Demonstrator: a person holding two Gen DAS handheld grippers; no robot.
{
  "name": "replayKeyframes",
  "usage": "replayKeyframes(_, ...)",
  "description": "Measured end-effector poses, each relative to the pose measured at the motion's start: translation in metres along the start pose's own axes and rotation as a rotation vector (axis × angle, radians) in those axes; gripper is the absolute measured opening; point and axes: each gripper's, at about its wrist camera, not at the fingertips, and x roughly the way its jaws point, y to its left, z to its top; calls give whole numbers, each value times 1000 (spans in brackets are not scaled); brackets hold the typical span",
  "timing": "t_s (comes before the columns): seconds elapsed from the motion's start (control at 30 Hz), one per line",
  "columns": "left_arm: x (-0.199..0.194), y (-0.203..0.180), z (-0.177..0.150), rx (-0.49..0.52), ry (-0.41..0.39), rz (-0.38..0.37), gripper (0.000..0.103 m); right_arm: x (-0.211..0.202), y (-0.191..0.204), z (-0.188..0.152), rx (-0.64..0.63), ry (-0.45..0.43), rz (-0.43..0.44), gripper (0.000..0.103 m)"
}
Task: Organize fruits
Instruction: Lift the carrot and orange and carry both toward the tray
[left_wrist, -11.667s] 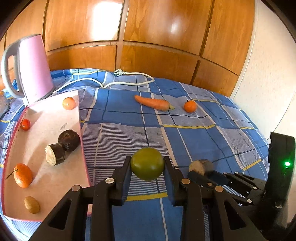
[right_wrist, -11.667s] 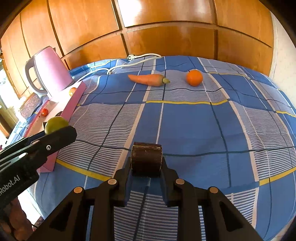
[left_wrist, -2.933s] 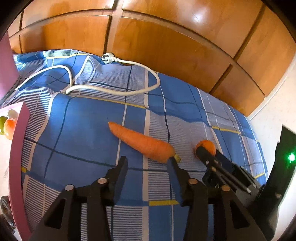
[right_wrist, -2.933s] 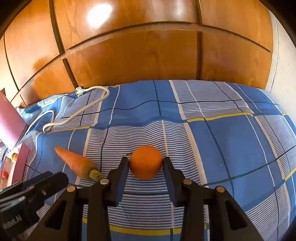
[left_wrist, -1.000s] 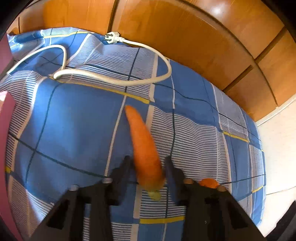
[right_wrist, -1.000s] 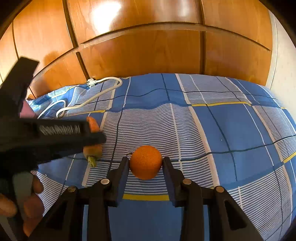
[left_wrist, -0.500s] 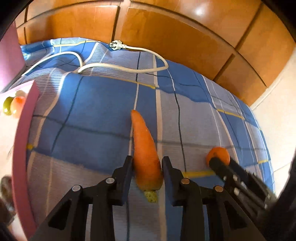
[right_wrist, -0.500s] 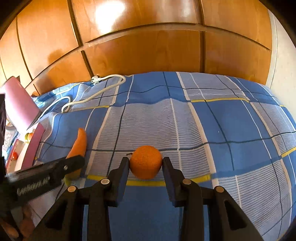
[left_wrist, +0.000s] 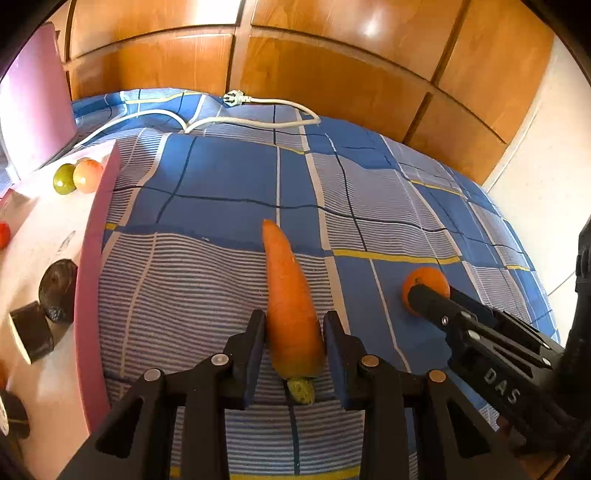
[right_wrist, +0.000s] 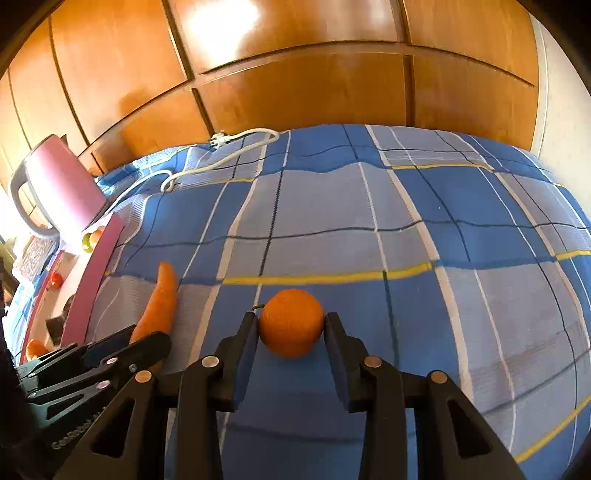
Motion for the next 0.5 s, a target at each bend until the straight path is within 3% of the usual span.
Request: replayKeyframes(0.5,-11,0,-18,16,3,-12,30,-24,18,-29,-15,6,9,37)
